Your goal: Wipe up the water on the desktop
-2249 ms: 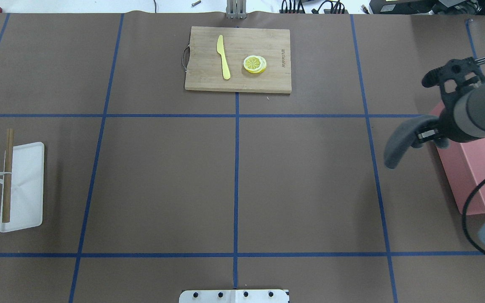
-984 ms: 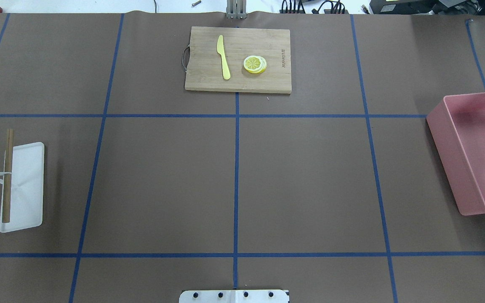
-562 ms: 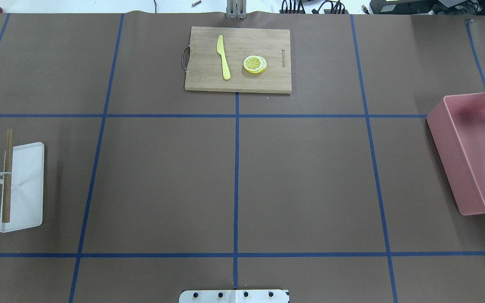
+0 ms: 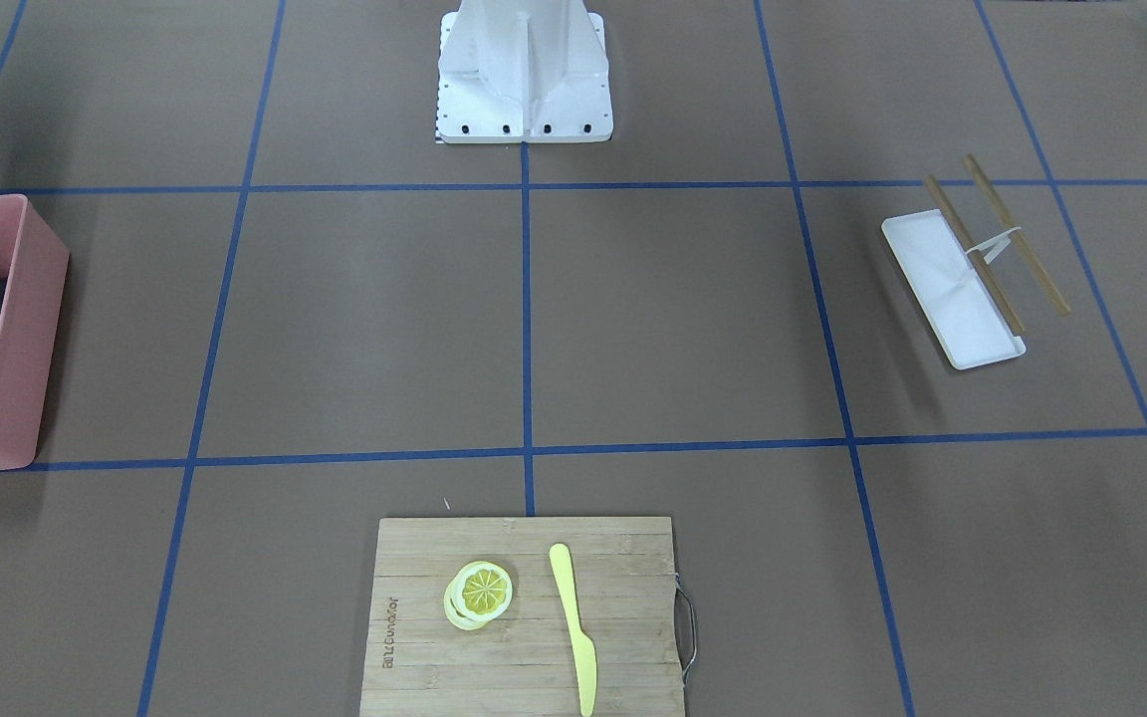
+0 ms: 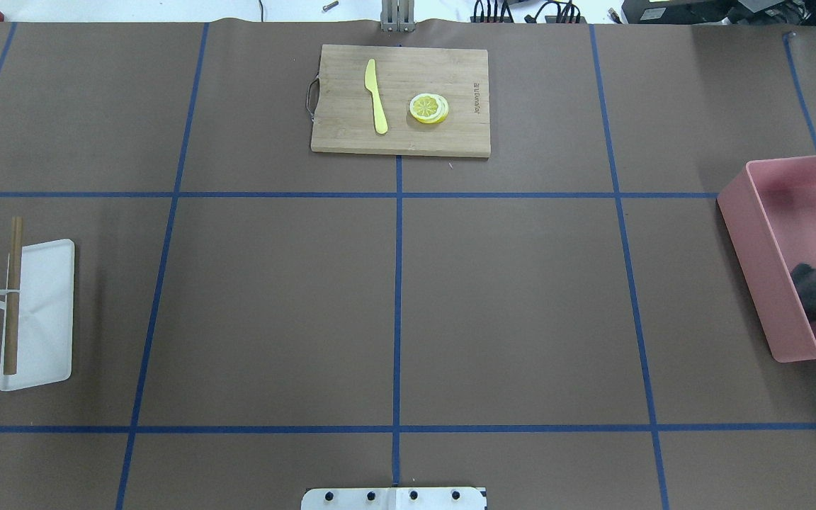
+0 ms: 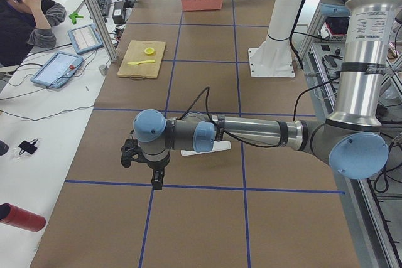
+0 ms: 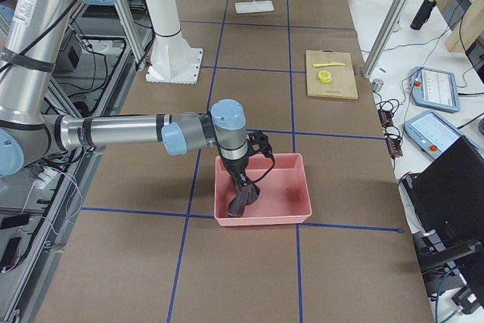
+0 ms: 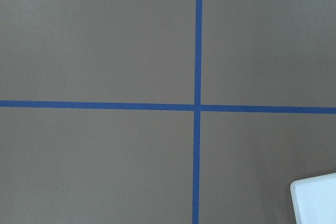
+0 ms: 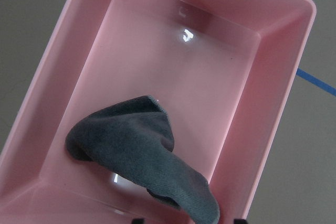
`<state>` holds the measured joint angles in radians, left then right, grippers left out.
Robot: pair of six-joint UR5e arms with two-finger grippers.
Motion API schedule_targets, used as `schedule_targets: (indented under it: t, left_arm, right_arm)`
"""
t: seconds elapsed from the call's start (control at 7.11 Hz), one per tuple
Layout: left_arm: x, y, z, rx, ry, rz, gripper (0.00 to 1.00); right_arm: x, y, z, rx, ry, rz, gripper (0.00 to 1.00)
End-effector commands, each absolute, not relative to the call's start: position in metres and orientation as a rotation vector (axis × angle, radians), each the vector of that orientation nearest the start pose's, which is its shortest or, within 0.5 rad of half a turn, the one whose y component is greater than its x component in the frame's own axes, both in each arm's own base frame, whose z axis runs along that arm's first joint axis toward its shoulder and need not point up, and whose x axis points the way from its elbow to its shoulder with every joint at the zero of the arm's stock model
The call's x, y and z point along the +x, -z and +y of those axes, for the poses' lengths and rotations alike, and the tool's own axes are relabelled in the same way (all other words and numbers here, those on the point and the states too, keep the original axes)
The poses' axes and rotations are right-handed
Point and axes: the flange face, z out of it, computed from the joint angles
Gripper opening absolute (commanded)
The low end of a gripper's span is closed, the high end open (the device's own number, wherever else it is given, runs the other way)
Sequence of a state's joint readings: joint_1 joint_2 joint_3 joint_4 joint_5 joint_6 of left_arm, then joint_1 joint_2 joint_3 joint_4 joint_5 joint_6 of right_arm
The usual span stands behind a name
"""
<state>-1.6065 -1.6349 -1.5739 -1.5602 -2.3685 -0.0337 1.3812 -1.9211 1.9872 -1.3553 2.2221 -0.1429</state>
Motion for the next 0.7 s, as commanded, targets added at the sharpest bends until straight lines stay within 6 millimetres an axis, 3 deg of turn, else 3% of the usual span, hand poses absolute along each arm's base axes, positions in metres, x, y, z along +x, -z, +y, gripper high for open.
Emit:
schedule_targets:
  t: [0.0,0.14,0.42,0.56]
  left_arm:
    - [-0.08,-0.624,-0.52,0.054,0.043,0.797,0.98]
    - [-0.08,-0.626,-0.519,0.051,0.045,0.798,0.98]
    - [-0.08,-0.623,-0.52,0.024,0.119,0.8,0.98]
    - [-0.068,-0.621,-0.523,0.029,0.105,0.799,0.98]
  right_arm:
    - [0.003,-0.613,-0.364,0.182,0.359,-0.692,1.0]
    - [-0.003,-0.641,-0.367,0.083,0.24,-0.768,1.0]
    - [-0.009,-0.618,-0.403,0.089,0.104,-0.762,1.0]
    - [-0.011,-0.613,-0.413,0.099,0.1,-0.763,1.0]
